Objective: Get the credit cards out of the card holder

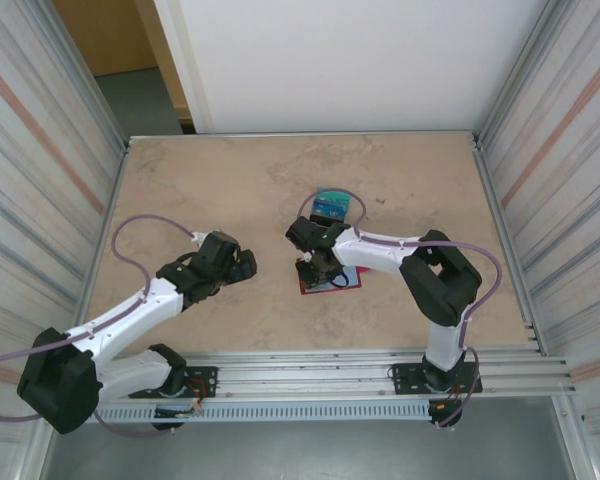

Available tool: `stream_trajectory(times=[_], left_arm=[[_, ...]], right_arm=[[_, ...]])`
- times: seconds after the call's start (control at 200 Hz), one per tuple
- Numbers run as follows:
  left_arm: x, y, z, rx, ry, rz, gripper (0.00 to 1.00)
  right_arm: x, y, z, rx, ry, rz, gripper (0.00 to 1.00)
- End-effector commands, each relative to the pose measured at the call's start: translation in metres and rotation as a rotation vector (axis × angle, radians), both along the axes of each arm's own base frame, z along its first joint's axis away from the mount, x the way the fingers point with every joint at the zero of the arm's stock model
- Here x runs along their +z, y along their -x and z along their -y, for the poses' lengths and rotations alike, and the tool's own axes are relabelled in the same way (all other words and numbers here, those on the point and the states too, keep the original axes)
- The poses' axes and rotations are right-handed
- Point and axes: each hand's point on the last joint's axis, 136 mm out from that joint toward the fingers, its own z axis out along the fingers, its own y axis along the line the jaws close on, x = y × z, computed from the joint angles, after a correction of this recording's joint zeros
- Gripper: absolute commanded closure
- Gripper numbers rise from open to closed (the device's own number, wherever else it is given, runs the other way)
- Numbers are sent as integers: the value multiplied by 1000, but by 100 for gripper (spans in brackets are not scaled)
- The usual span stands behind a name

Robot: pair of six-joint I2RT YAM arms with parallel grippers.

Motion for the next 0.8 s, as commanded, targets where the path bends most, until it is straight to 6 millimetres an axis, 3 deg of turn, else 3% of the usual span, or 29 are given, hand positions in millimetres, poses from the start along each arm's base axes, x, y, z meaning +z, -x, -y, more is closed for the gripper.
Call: stream_trajectory(times=[0.0, 0.155, 0.516, 0.797], left_arm=[[13, -6, 4, -14, -6, 32, 1], [18, -8, 5, -20, -8, 43, 1], [22, -12, 10, -35, -18, 53, 1], [21, -12, 12, -41, -25, 51, 1]], right_arm=[[15, -4, 11, -29, 10, 39, 77], [21, -10, 20, -57, 36, 78, 79], [24, -20, 43, -123, 125, 142, 67], [29, -28, 63, -182, 157, 175, 67]])
